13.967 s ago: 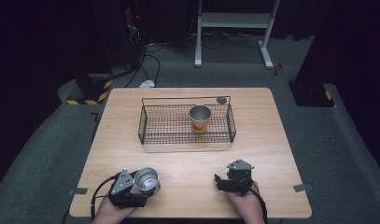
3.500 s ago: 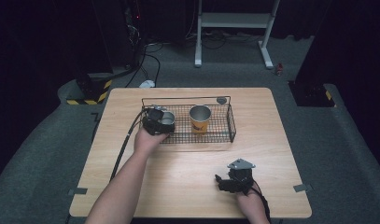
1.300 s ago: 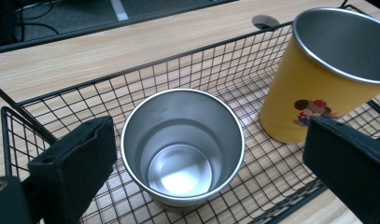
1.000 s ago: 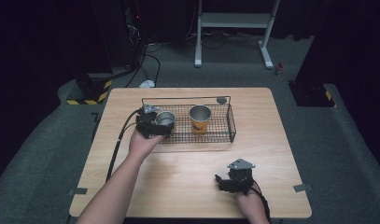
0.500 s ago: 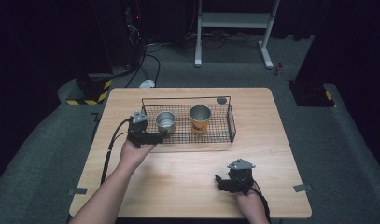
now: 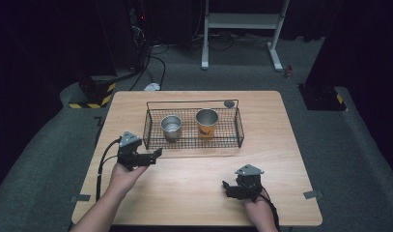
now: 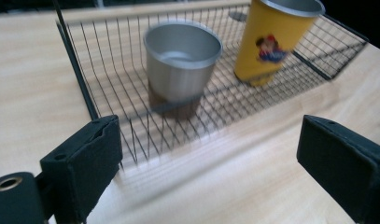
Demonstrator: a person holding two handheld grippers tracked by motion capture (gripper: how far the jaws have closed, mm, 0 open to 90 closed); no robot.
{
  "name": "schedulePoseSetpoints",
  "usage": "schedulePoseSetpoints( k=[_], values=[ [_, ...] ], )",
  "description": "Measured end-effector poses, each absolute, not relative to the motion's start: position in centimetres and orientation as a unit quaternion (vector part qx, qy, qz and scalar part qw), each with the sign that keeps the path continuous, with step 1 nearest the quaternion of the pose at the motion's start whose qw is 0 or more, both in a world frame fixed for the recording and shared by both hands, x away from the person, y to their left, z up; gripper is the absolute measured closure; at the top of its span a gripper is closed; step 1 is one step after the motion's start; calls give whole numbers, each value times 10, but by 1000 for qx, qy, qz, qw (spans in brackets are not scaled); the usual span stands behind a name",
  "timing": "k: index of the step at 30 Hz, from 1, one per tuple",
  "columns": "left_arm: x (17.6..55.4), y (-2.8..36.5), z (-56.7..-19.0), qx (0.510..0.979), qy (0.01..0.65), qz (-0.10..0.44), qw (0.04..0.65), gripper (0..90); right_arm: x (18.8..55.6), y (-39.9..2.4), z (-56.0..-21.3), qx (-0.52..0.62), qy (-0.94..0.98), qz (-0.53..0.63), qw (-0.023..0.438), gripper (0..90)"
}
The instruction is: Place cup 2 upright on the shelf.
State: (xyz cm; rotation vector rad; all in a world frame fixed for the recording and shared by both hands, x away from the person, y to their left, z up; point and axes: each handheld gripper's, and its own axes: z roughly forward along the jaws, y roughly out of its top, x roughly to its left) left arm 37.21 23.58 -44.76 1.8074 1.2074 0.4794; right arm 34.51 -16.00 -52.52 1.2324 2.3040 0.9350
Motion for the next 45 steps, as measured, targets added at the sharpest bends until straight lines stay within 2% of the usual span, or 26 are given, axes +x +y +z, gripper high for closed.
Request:
schedulePoseSetpoints(
  k=[15, 23, 26, 30, 38, 45],
  values=[
    [327, 254, -492, 765, 476, 168, 401, 89, 345, -160, -525, 435, 817, 331, 184, 126],
    [319, 251, -525, 810, 452, 178, 328, 95, 345, -160, -525, 438, 816, 330, 185, 127],
    [314, 250, -528, 807, 452, 191, 330, 75, 344, -160, -525, 439, 815, 330, 186, 127],
    [315, 253, -530, 794, 475, 198, 323, 1, 344, -159, -525, 440, 815, 329, 186, 127],
    [320, 271, -529, 784, 493, 201, 320, 7, 344, -159, -525, 440, 815, 329, 186, 127],
    [319, 271, -530, 785, 489, 203, 321, 6, 344, -159, -525, 440, 815, 329, 186, 127]
  ],
)
